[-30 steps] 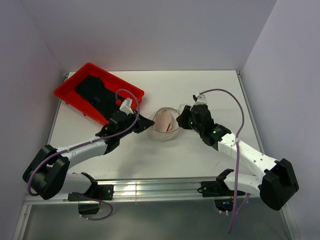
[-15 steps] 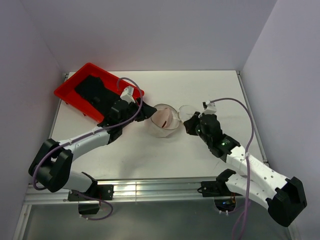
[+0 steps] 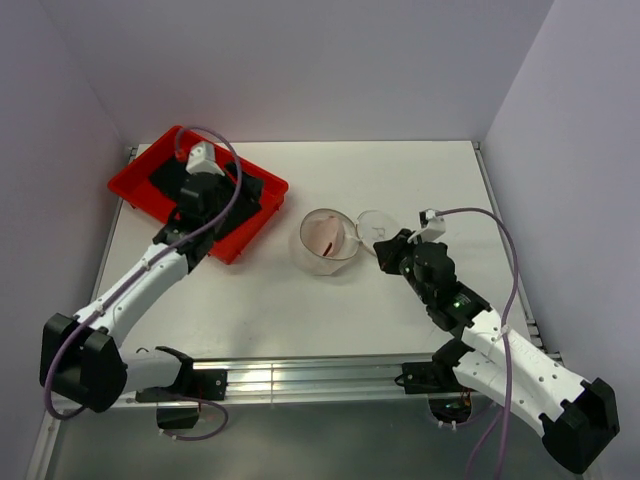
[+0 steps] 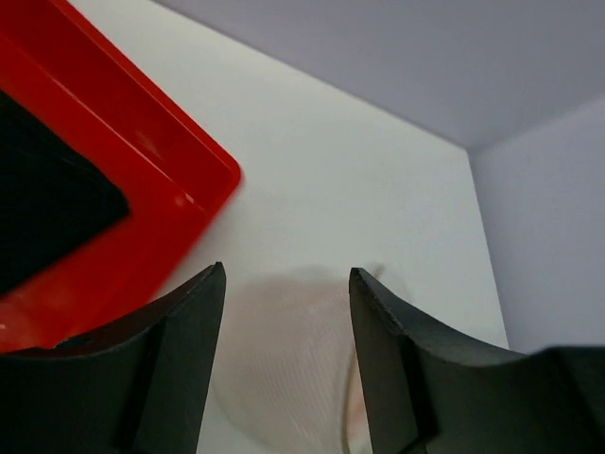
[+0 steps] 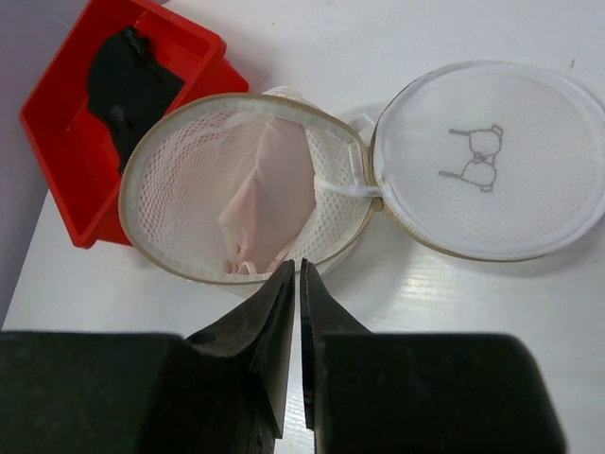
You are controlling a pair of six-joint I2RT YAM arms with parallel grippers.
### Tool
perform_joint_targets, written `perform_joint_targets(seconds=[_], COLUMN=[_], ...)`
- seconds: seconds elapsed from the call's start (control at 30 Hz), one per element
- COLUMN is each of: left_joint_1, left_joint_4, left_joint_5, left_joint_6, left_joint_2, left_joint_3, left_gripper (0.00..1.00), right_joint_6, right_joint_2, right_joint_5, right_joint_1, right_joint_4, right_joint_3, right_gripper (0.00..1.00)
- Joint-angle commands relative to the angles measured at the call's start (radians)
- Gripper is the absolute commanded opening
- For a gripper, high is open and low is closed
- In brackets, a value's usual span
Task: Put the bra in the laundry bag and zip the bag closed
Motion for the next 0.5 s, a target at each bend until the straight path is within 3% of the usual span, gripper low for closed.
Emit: perform_joint_targets(seconds=[0.0,0.2,0.33,0.47], left_joint_1=[0.112,0.327,0.467,0.548], left_joint_4=[-0.106,-0.21,-0.284,-0.353], left_joint_5=[-0.063,-0.088,-0.091,-0.057], left_joint_6=[0.051,0.087,0.117,0.132], left_joint_2=[0.068,0.323,0.565,0.716], left_joint_3=[0.106,0.301,0.508,0.648], left_gripper=[0.59,0.58,0.58,0.57], right_joint_6=[-0.017,-0.017,-0.019,-0.023], right_joint_2=[-0.014,-0.057,-0.081,-0.1], right_joint_5=[-0.01,-0.042,-0.068,-0.067], right_joint_1=[-0.005,-0.003,-0.005,-0.005], right_joint_4=[0.078,0.101,0.105,0.101], right_joint_3=[-0.016,-0.044,-0.057,-0.057], right_gripper=[0.13,0.16,0.18,0.18])
